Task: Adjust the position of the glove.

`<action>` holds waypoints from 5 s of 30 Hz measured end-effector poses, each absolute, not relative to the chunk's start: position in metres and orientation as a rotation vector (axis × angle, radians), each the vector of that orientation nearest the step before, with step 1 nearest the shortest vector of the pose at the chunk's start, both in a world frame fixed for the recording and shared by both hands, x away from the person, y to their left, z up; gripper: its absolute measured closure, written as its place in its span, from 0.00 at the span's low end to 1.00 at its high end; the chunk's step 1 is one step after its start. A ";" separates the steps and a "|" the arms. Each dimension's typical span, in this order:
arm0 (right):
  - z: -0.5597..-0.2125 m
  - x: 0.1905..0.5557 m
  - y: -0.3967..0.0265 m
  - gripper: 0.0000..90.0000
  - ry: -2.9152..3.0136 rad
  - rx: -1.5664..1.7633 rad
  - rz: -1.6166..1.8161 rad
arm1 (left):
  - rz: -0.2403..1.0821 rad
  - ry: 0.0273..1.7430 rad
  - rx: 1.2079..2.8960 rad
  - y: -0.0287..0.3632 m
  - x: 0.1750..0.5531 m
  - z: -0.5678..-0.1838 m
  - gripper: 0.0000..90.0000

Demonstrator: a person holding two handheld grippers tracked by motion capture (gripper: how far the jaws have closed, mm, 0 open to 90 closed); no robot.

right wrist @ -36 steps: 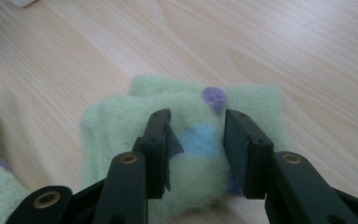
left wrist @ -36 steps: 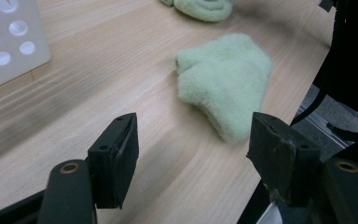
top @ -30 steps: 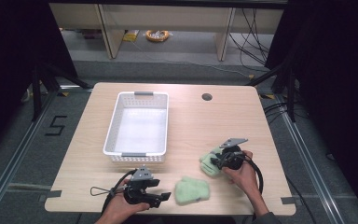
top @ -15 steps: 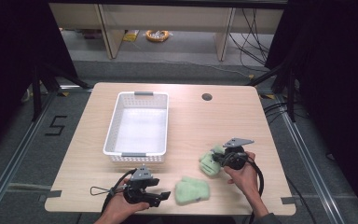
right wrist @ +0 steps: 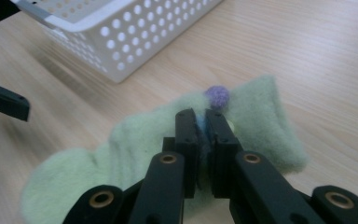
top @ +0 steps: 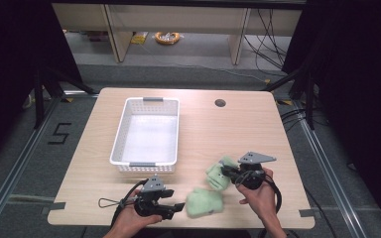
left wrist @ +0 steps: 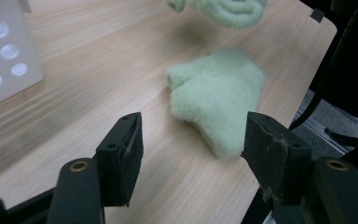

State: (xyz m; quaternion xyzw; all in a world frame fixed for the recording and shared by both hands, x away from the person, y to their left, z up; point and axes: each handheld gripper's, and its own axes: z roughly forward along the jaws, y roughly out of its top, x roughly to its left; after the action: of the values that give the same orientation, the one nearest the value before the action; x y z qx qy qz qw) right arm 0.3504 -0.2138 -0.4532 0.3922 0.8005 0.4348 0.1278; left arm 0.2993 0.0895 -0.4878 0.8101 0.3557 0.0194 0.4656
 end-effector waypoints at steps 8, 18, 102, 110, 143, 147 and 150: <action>-0.452 0.330 -0.188 0.94 2.403 1.079 1.317 | 0.052 0.814 2.022 0.085 0.300 -0.487 0.48; -0.455 0.317 -0.176 0.94 2.435 1.076 1.304 | 0.035 0.800 1.994 0.077 0.298 -0.491 0.56; -0.482 0.280 -0.210 1.00 2.515 1.140 1.160 | -0.038 0.782 2.022 0.079 0.315 -0.492 0.93; -0.490 0.287 -0.210 0.83 2.506 1.220 1.127 | -0.032 0.779 2.032 0.079 0.315 -0.493 0.93; -0.493 0.275 -0.215 0.93 2.552 1.223 1.137 | -0.078 0.806 2.046 0.077 0.323 -0.499 0.93; -0.493 0.275 -0.217 0.89 2.561 1.232 1.138 | -0.083 0.810 2.042 0.079 0.323 -0.499 0.90; -0.489 0.275 -0.220 0.80 2.531 1.243 1.175 | -0.087 0.820 2.041 0.083 0.322 -0.498 0.80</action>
State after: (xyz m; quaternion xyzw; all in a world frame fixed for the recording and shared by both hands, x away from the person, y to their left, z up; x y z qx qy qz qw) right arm 0.2747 -0.2204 -0.4886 0.4064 0.8278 0.3842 0.0434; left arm 0.3221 0.0828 -0.4984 0.8266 0.3321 -0.0354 0.4530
